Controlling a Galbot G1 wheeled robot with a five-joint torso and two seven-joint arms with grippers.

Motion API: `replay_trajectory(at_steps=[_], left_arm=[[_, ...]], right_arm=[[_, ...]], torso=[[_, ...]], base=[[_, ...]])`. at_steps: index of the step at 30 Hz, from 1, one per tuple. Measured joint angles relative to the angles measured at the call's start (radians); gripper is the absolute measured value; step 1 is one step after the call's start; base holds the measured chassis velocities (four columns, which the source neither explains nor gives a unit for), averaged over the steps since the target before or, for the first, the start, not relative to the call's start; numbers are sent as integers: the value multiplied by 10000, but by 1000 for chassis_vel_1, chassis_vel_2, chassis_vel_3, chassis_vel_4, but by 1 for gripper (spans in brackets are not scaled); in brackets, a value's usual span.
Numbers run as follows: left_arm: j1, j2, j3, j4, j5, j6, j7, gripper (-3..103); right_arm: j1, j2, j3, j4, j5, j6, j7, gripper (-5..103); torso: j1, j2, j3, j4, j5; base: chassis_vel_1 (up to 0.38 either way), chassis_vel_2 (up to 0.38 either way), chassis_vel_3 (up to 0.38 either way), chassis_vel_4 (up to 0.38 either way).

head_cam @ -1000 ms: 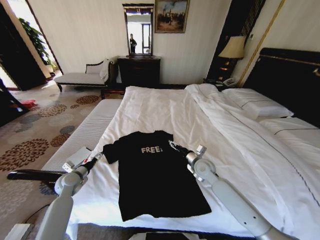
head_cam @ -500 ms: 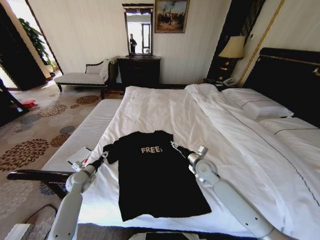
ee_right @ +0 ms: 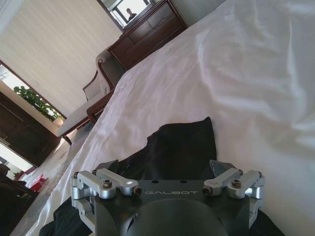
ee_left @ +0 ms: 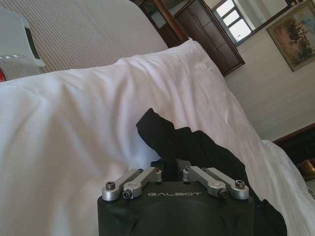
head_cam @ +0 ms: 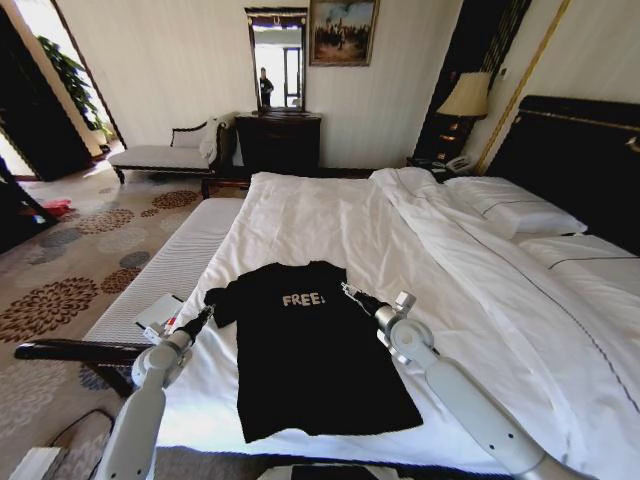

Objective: Fold the clothes on the bed.

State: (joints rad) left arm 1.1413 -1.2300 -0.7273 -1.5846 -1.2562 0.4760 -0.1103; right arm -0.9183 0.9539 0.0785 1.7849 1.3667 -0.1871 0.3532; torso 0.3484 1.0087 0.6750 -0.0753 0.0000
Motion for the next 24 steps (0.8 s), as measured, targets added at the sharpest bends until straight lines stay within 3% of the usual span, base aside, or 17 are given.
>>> replay_trajectory(at_steps=[3, 15, 20, 24], left_arm=[[26, 5, -6, -27, 11, -36, 24, 3], [6, 752, -150, -603, -145, -170, -157, 0], [-280, 1004, 379, -1050, -82, -224, -391, 0], [-685, 1098, 1630, -1553, 346, -266, -563, 0]], right_arm=[[24, -3, 1, -43, -12, 10, 3, 100], [90, 70, -56, -189, -108, 29, 1, 100], [112, 124, -105, -252, -186, 38, -3, 100], [47, 141, -87, -251, -218, 51, -4, 100]], torso=[[0, 0, 0, 0, -1], [-1, 0, 0, 1, 0], [0, 0, 0, 3, 0], [0, 0, 0, 0, 1]], base=[[0, 0, 0, 0], [0, 0, 0, 0], [0, 0, 0, 0], [0, 0, 0, 0]])
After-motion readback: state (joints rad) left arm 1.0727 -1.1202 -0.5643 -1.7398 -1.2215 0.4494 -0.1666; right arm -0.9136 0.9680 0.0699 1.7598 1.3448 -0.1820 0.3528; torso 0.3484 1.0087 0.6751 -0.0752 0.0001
